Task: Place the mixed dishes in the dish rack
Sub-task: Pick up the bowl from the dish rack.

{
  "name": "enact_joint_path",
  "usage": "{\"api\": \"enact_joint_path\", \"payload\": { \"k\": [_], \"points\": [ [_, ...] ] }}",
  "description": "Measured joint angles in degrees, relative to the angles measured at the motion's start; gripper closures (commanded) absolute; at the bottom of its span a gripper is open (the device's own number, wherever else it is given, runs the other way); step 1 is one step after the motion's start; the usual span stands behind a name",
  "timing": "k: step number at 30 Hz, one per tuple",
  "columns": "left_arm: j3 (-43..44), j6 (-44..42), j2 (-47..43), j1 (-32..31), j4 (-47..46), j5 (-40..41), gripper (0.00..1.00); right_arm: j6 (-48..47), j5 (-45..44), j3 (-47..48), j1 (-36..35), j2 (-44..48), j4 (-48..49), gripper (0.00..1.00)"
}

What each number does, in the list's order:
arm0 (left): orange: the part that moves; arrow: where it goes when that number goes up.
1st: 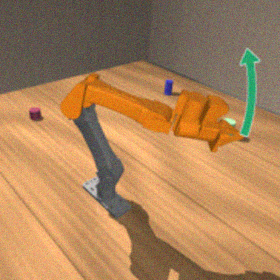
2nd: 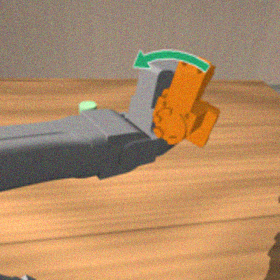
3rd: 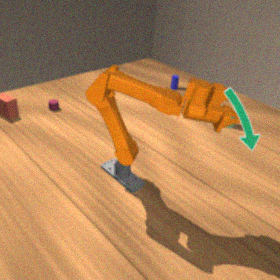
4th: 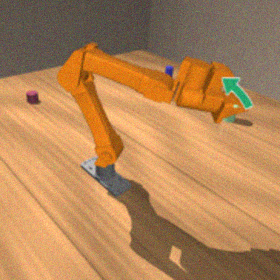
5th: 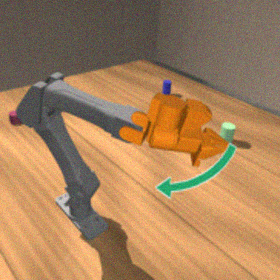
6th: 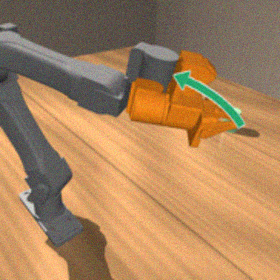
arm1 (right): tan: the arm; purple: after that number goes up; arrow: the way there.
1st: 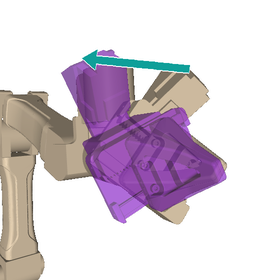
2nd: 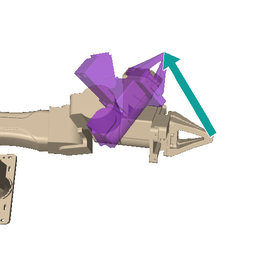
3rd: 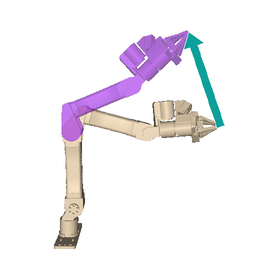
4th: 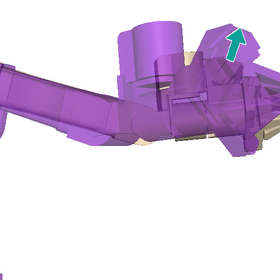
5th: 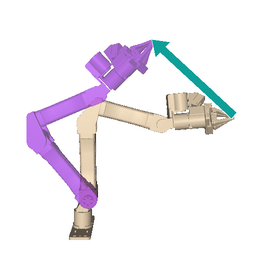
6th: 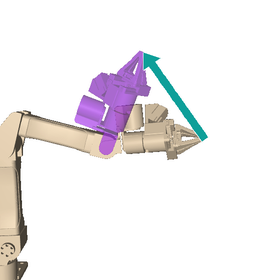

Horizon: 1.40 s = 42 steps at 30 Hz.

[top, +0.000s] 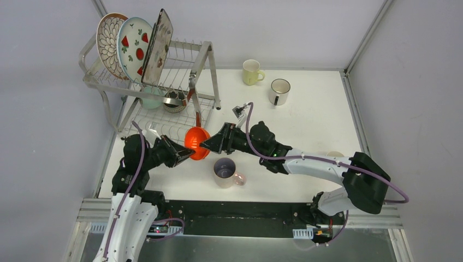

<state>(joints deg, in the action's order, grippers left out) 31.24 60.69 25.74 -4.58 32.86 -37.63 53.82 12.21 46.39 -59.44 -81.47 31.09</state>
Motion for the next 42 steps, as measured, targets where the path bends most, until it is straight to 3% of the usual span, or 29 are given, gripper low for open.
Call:
{"api": "enact_joint_path", "payload": {
  "k": [7,22,23,26,34,38,42],
  "points": [
    [-0.39,-0.28,0.39,0.0,-0.04,-0.07,0.99,1.38,-0.81,-2.49,0.0,-0.02,3.45,0.43],
    [-0.87,-0.39,3.89,-0.33,-2.08,-0.44,0.52,4.83,-2.86,-6.86,1.66,0.15,5.55,0.43],
    [-0.87,-0.46,3.89,-0.33,-2.05,-0.44,0.4,4.94,-3.1,-7.3,1.97,0.31,5.53,0.43],
    [-0.79,-0.74,3.89,-0.33,-1.9,-0.39,0.28,5.05,-3.89,-8.83,2.84,1.33,5.46,0.43],
    [0.98,-3.02,6.05,-0.33,-0.72,1.6,0.2,1.62,-6.23,-10.84,4.52,7.3,3.98,0.44],
    [3.28,-5.22,8.33,-0.33,2.19,4.68,0.01,-2.6,-7.76,-10.84,4.87,11.21,0.2,0.44],
    [6.45,-7.1,10.12,-0.33,5.75,10.88,0.01,-7.52,-9.27,-10.56,5.57,13.64,-4.5,0.44]
  ]
}}
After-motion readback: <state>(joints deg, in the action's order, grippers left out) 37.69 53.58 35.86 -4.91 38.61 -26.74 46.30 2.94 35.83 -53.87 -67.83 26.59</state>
